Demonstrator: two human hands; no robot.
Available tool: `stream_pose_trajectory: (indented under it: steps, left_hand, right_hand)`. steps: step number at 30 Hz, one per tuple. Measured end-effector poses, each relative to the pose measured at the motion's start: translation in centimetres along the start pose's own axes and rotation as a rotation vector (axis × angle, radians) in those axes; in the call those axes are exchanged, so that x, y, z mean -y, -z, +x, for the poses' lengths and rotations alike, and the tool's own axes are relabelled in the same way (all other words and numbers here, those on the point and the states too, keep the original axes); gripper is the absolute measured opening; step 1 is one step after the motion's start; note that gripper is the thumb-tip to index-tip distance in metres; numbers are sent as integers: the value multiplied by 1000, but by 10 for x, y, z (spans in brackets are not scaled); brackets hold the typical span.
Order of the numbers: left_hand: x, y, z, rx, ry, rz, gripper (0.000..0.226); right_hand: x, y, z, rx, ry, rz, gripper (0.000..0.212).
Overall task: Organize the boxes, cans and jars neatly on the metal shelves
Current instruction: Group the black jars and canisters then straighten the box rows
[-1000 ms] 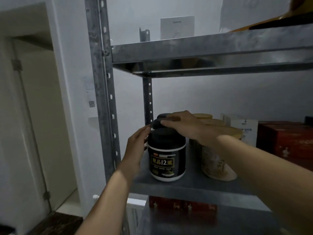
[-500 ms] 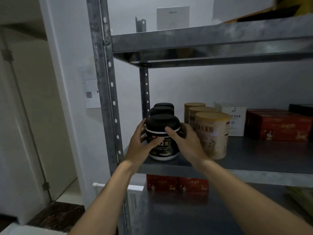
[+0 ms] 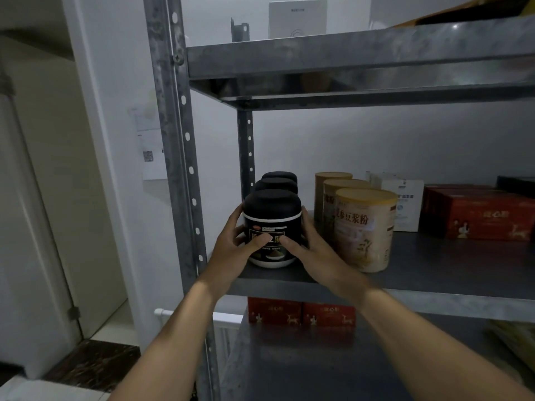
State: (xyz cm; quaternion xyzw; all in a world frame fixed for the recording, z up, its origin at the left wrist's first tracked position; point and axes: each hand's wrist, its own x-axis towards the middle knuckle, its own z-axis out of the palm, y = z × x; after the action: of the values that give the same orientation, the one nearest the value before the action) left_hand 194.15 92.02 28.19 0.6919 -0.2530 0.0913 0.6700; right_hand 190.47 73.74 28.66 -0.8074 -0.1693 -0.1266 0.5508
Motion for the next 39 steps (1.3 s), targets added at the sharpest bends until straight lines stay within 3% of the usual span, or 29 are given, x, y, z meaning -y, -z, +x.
stream_pose_trajectory:
  steps: [19,24,29,33,39]
  left_hand:
    - [1,1,0,19,-6,68,79]
    - [-2,-4,-8,-103,35,133,73]
    - [-18,-17,-22,-344,83,194,51]
    - [-33,-33,-38,-433,57,184,25]
    - [-56,-92,-57,-359,31,281,14]
  right_hand:
    - [-3,-3,0,-122,-37,-32,66]
    - [3,-7,-13,-278,-2,-160,56]
    - [12,-6,-42,-321,-21,-243,44]
    - [15,11,-69,-332,-21,-278,30]
    - [21,60,-104,-438,-10,-316,24]
